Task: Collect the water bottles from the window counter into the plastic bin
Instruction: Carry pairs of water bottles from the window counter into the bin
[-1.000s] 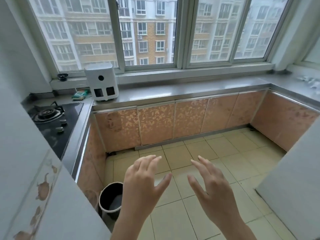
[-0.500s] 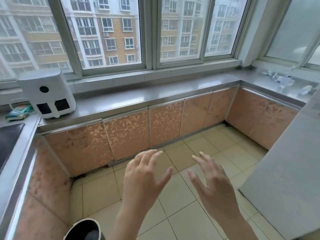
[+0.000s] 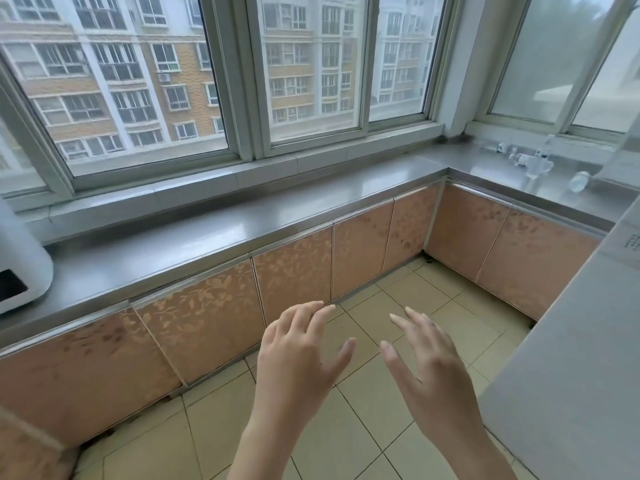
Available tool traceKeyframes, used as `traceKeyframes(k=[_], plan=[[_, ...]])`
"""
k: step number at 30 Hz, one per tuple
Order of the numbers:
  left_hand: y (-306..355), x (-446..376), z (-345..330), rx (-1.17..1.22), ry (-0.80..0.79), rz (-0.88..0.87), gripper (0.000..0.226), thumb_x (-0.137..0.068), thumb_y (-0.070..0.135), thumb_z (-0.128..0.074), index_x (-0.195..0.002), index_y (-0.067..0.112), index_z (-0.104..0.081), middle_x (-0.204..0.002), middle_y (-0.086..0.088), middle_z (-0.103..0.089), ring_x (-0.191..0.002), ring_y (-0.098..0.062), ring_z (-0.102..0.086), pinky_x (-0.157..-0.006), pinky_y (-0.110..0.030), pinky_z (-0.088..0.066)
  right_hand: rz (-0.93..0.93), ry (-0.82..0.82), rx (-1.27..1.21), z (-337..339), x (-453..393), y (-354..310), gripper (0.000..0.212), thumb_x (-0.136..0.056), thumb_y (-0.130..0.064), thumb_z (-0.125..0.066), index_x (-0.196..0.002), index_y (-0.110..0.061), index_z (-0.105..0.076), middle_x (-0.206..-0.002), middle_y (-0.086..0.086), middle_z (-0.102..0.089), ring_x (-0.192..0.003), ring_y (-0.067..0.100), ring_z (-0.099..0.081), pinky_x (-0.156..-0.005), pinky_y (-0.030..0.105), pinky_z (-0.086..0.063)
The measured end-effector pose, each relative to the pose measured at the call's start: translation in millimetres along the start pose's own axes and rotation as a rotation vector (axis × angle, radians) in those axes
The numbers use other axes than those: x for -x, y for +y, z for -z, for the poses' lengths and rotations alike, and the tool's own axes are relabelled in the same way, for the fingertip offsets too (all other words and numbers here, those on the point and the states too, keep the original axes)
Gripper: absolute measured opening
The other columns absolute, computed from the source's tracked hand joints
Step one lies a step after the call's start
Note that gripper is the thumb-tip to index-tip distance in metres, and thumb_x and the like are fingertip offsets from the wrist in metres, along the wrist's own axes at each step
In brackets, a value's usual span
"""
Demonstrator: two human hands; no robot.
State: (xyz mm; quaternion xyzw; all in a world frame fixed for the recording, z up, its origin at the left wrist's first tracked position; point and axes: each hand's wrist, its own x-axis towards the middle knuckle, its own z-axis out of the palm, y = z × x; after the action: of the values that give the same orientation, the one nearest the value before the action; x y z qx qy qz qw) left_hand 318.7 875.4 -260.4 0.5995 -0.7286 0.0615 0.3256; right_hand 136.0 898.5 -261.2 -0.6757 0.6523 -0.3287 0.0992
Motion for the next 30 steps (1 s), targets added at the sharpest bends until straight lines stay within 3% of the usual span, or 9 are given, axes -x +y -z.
traceKeyframes(k=[9, 17, 30], plan=[[-20, -128, -100, 0.057, -0.03, -0.096, 0.053, -0.082, 0.06, -0.049, -0.115, 0.025, -0.07, -0.117, 0.01, -0.068, -0.111, -0.011, -0.054, -0.091, -0.025, -0.034, -0.119, 0.03, 0.043, -32, -125, 50, 0.066, -0.082, -0.068, -0.024, -0.136, -0.037, -0.046, -0.151, -0.013, -0.034, -0.14, 0.009, -0.024, -0.109, 0.04, -0.034], [-26, -271, -183, 0.138, -0.123, -0.193, 0.053, -0.082, 0.06, -0.048, -0.117, 0.026, -0.068, -0.118, 0.011, -0.067, -0.112, -0.016, -0.062, -0.09, -0.033, -0.048, -0.213, 0.103, 0.088, -46, -255, 81, 0.065, -0.081, -0.068, -0.024, -0.135, -0.038, -0.046, -0.151, -0.016, -0.032, -0.138, 0.007, -0.025, -0.107, 0.04, -0.036], [45, -432, -333, 0.225, -0.155, -0.347, 0.052, -0.081, 0.057, -0.049, -0.115, 0.023, -0.07, -0.117, 0.007, -0.069, -0.111, -0.018, -0.062, -0.086, -0.034, -0.049, -0.341, 0.209, 0.153, -29, -410, 200, 0.064, -0.083, -0.068, -0.025, -0.137, -0.038, -0.043, -0.152, -0.017, -0.029, -0.141, 0.005, -0.02, -0.11, 0.034, -0.028]])
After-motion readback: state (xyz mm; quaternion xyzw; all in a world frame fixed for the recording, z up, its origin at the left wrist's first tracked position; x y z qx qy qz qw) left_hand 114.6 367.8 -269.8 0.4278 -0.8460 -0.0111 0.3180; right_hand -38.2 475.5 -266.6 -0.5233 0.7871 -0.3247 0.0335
